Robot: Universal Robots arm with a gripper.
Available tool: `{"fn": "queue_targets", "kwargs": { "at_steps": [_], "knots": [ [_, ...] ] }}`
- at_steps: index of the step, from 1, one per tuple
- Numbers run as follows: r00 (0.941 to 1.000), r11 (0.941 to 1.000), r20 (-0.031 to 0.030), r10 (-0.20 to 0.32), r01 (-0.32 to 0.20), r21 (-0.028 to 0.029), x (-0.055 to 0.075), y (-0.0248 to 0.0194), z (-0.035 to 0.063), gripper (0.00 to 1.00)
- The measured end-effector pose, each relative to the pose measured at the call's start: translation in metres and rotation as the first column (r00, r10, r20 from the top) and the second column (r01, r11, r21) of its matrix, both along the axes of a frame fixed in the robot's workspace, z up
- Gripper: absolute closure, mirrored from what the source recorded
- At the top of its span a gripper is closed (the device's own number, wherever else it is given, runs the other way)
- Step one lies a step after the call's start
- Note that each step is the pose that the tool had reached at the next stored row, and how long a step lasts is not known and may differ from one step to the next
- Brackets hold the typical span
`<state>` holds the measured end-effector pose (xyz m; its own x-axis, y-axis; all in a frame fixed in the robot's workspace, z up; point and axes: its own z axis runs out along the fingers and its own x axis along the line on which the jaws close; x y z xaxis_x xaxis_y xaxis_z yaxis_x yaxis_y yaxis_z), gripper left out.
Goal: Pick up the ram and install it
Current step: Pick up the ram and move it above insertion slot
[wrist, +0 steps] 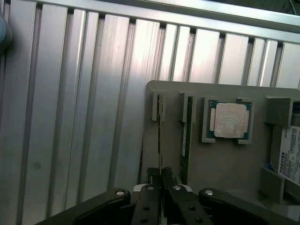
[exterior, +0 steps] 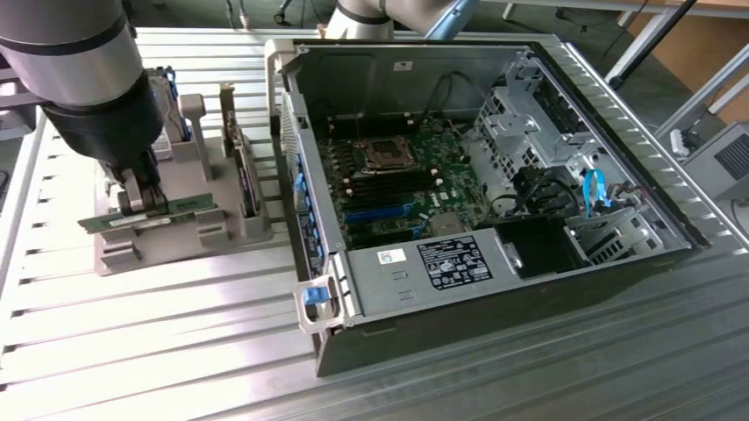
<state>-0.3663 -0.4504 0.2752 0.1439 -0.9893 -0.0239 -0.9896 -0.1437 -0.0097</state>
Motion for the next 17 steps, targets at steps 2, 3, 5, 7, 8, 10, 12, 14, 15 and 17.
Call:
{"fn": "queue_targets", "kwargs": {
  "at_steps": [2,3,5,7,8,10,12,14,15,17],
  "knots": [
    [1.0,1.0,-0.0001,0.0,0.0,-0.0001,0.0,0.0,0.004,0.88],
    [1.0,1.0,0.0,0.0,0.0,0.0,0.0,0.0,0.0055,0.88],
    [1.0,1.0,-0.0001,0.0,0.0,-0.0001,0.0,0.0,0.0088,0.88],
    [1.0,1.0,0.0001,0.0,0.0,0.0,0.0,0.0,0.0115,0.88],
    [1.0,1.0,0.0,0.0,0.0,0.0,0.0,0.0,0.0132,0.88],
    [1.0,1.0,0.0,0.0,0.0,0.0,0.0,0.0,0.0166,0.88],
    [1.0,1.0,-0.0001,0.0,0.0,0.0,0.0,0.0,0.0207,0.88],
    [1.0,1.0,0.0001,0.0,0.0,0.0,0.0,0.0,0.0279,0.88],
    [1.0,1.0,0.0,0.0,0.0,0.0,0.0,0.0,0.035,0.88],
    [1.0,1.0,0.0,0.0,0.0,0.0,0.0,0.0,0.0481,0.88]
  ]
}}
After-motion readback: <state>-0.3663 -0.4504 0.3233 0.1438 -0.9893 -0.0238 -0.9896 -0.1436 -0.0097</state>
